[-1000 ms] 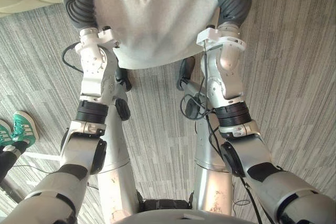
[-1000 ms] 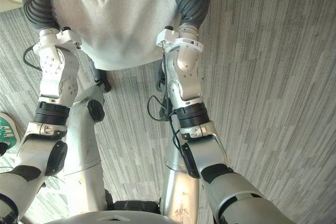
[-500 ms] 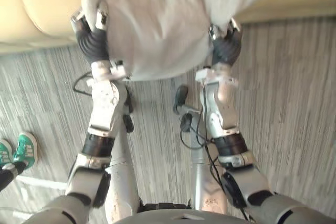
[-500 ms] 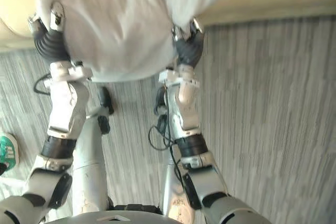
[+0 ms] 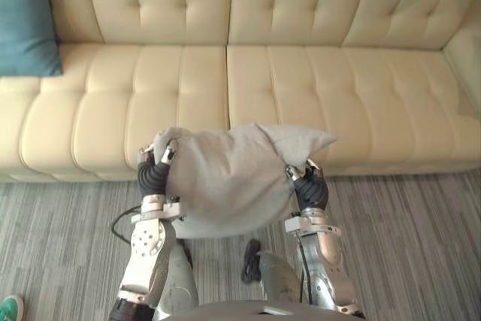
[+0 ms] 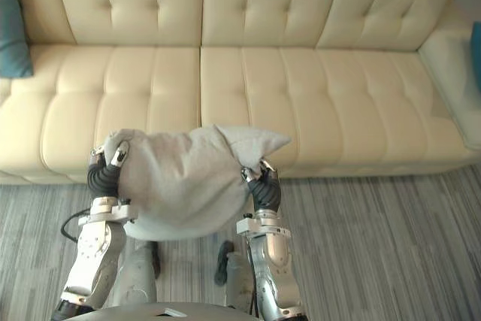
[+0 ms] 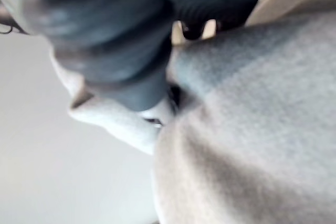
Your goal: Pick up cushions and gather them together orderly.
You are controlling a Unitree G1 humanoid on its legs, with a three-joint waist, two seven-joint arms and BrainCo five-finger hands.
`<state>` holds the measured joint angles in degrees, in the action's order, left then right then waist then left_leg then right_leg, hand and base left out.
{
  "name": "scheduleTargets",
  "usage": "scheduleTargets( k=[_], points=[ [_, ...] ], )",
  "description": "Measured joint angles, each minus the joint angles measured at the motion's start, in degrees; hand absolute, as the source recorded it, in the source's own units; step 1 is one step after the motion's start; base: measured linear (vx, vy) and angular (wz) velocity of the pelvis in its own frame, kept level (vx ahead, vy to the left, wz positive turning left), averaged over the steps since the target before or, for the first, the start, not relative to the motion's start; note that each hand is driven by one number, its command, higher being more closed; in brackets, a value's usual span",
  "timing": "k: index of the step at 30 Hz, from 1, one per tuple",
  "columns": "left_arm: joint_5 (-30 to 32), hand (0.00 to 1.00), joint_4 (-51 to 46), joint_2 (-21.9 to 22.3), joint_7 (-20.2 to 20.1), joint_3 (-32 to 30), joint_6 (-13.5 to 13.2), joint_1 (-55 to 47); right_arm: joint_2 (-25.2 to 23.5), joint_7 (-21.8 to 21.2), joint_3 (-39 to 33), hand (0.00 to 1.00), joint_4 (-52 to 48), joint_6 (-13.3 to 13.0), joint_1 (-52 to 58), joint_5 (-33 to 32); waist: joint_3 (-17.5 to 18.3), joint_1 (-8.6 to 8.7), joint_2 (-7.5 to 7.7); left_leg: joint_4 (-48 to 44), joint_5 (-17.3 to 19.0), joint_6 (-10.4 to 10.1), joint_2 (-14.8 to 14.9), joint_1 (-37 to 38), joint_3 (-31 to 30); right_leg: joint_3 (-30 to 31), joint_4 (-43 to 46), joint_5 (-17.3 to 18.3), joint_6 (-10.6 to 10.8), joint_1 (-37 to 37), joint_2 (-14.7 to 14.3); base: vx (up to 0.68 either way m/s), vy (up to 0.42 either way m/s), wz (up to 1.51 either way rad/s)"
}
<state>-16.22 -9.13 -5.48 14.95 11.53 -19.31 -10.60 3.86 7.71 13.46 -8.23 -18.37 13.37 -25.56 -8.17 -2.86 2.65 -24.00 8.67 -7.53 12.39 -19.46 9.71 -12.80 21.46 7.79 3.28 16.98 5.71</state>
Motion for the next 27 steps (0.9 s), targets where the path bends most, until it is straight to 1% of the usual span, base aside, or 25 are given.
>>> scheduleTargets(
  k=[1,2,4,7,10,11,12,13,14,15,16,18,19,20,21,22,23,24,25,26,27],
  points=[
    [-0.2,1.00,-0.1,0.0,-0.5,0.0,0.0,-0.6,0.0,-0.1,0.0,1.00,0.0,0.1,0.3,0.1,0.7,0.00,-0.01,0.6,-0.1,0.0,-0.1,0.6,0.1,0.0,-0.8,-0.3,0.1,-0.7,0.0,0.15,0.045,-0.03],
    [-1.1,1.00,-0.8,0.0,-1.6,0.0,-0.3,-2.2,0.0,-0.4,0.0,1.00,0.0,0.1,0.5,0.2,2.5,0.04,0.05,2.3,-0.4,0.0,-0.4,2.4,0.4,0.3,-3.2,-1.2,0.2,-2.6,-0.2,0.15,0.038,-0.08],
    [-1.7,1.00,-1.2,0.1,-2.6,0.0,-0.8,-3.7,0.0,-1.1,-0.1,1.00,0.0,0.1,0.4,1.0,4.8,-0.02,0.07,4.4,-0.9,0.1,-0.9,4.6,1.3,1.1,-6.7,-2.9,0.5,-4.9,-0.5,0.13,0.025,-0.14],
    [-2.2,1.00,-1.2,0.1,-3.1,0.0,-1.2,-3.9,0.0,-1.2,-0.1,1.00,0.2,0.1,-0.4,1.1,6.2,0.30,0.33,7.2,-1.4,0.3,-1.6,7.5,1.8,1.5,-12.7,-5.7,0.5,-8.9,-0.9,0.08,0.033,-0.07],
    [-2.3,1.00,-1.1,0.0,-3.1,0.0,-1.2,-3.9,0.1,-1.3,-0.1,1.00,0.7,0.1,-1.4,1.1,6.6,0.89,0.85,8.1,-1.4,0.6,-2.7,9.1,1.9,2.9,-14.0,-6.4,0.4,-10.5,-0.4,0.03,0.067,-0.02],
    [-2.3,1.00,-0.9,0.0,-3.1,0.1,-1.2,-3.9,0.1,-1.3,-0.1,1.00,1.9,0.1,-2.5,1.1,6.5,1.18,0.87,8.0,-1.1,1.0,-3.1,9.7,1.9,3.3,-13.0,-6.4,0.4,-10.6,0.1,-0.03,0.076,-0.07],
    [-2.3,1.00,-0.8,0.0,-3.1,0.2,-1.2,-3.9,0.2,-1.3,-0.1,1.00,3.5,0.1,-3.7,1.1,6.5,1.26,0.87,7.7,-0.5,1.9,-3.5,10.1,1.9,4.4,-11.0,-6.1,0.0,-9.8,0.4,-0.04,0.086,-0.13],
    [-2.3,1.00,-0.8,0.0,-3.1,0.3,-1.2,-3.9,0.3,-1.3,-0.1,1.00,4.6,0.1,-4.5,1.1,6.5,1.32,0.84,7.1,0.1,2.2,-3.7,10.1,1.8,5.0,-8.7,-6.0,-0.1,-8.9,0.8,-0.08,0.109,-0.18],
    [-2.3,1.00,-0.5,0.0,-3.1,0.7,-1.2,-3.6,0.8,-1.3,-0.1,1.00,5.6,0.1,-5.3,1.1,6.0,1.41,0.52,6.3,1.1,2.2,-3.7,10.3,1.6,6.1,-3.8,-6.0,-0.1,-6.8,1.0,-0.12,0.143,-0.07],
    [-2.3,1.00,-0.1,-0.4,-3.1,1.3,-1.2,-3.2,1.4,-1.3,0.0,1.00,6.1,0.1,-5.3,1.1,5.2,1.55,0.44,4.9,2.2,2.4,-4.0,10.6,1.2,7.1,5.2,-6.0,-0.2,-3.3,1.9,-0.16,0.171,0.11],
    [-2.2,1.00,0.2,-1.3,-3.1,1.6,-1.2,-3.2,1.3,-1.3,0.1,1.00,7.0,0.1,-5.3,1.1,4.3,2.00,1.03,4.1,2.9,2.9,-5.1,12.0,1.0,8.2,14.0,-6.8,-1.2,-0.2,3.7,-0.14,0.127,0.20],
    [-2.2,1.00,0.8,-2.0,-2.8,1.7,-1.2,-3.2,1.4,-1.3,0.7,1.00,7.9,0.1,-5.6,1.1,4.5,1.94,1.04,4.8,2.8,3.5,-5.4,13.0,0.7,8.2,15.9,-8.4,-1.3,0.9,4.3,-0.06,0.051,0.12],
    [-2.2,1.00,0.7,-2.3,-2.7,1.7,-1.7,-3.2,1.4,-1.3,1.4,1.00,8.0,0.1,-6.3,1.1,4.6,1.86,1.16,5.4,2.6,4.0,-5.3,12.7,0.5,7.8,14.9,-6.4,-1.4,1.0,4.3,0.00,0.000,0.00],
    [-2.2,1.00,0.7,-2.5,-2.6,1.6,-2.1,-3.2,1.4,-1.3,2.1,1.00,8.2,0.2,-7.6,1.1,4.5,1.91,1.08,5.6,2.5,4.1,-5.1,12.1,0.3,6.9,12.9,-2.4,-0.9,1.5,4.0,-0.02,-0.011,-0.12],
    [-2.2,1.00,0.7,-2.5,-2.6,1.7,-2.1,-3.2,1.4,-1.3,2.1,1.00,8.2,0.3,-8.0,1.1,4.4,1.82,0.96,6.2,2.5,4.1,-5.1,12.0,0.3,5.8,10.3,-1.1,-0.5,1.7,3.8,0.00,-0.046,-0.17],
    [-2.3,1.00,0.7,-2.5,-2.5,1.7,-2.3,-2.9,1.6,-1.3,2.1,1.00,8.2,0.3,-8.4,1.1,4.3,1.62,0.69,7.5,2.4,4.2,-5.1,11.9,0.3,6.1,4.2,-1.1,0.0,1.8,2.9,0.04,-0.073,-0.11],
    [-2.3,1.00,0.7,-2.7,-2.4,1.7,-2.4,-2.5,1.8,-1.3,2.1,1.00,8.3,0.3,-9.1,1.1,4.3,1.88,0.82,9.6,2.3,4.1,-5.4,11.8,0.0,7.6,-5.1,-2.7,1.0,1.6,2.0,0.12,-0.166,0.10],
    [-2.2,1.00,0.8,-3.2,-2.3,1.9,-2.5,-2.1,2.1,-1.3,2.1,1.00,8.3,0.3,-9.6,1.1,4.3,2.70,1.40,11.5,1.9,3.4,-6.3,12.0,-0.7,9.9,-8.9,-3.6,1.2,1.8,1.9,0.14,-0.191,0.31],
    [-2.2,1.00,0.8,-3.7,-2.0,2.2,-2.5,-1.8,2.4,-1.3,2.1,1.00,8.3,0.3,-9.7,1.2,4.3,3.24,1.97,12.8,1.6,2.8,-7.1,12.2,-1.6,11.0,-9.9,-3.4,1.2,1.9,2.0,0.19,-0.252,0.49],
    [-2.2,1.00,0.9,-3.8,-1.4,2.6,-2.5,-1.6,3.3,-1.3,2.1,1.00,8.1,0.4,-9.8,1.2,4.6,4.13,2.84,13.4,0.9,1.5,-7.9,12.7,-3.2,11.9,-8.9,-5.1,1.5,2.2,2.2,0.17,-0.260,0.27],
    [-2.2,1.00,0.9,-3.1,-1.3,3.2,-2.4,-1.6,4.1,-1.3,2.1,1.00,7.4,0.7,-9.7,1.1,3.9,3.94,1.15,13.5,0.2,-0.1,-6.7,13.6,-4.9,11.6,-5.3,-5.5,1.3,3.1,0.7,0.18,-0.265,0.08]
  ],
)
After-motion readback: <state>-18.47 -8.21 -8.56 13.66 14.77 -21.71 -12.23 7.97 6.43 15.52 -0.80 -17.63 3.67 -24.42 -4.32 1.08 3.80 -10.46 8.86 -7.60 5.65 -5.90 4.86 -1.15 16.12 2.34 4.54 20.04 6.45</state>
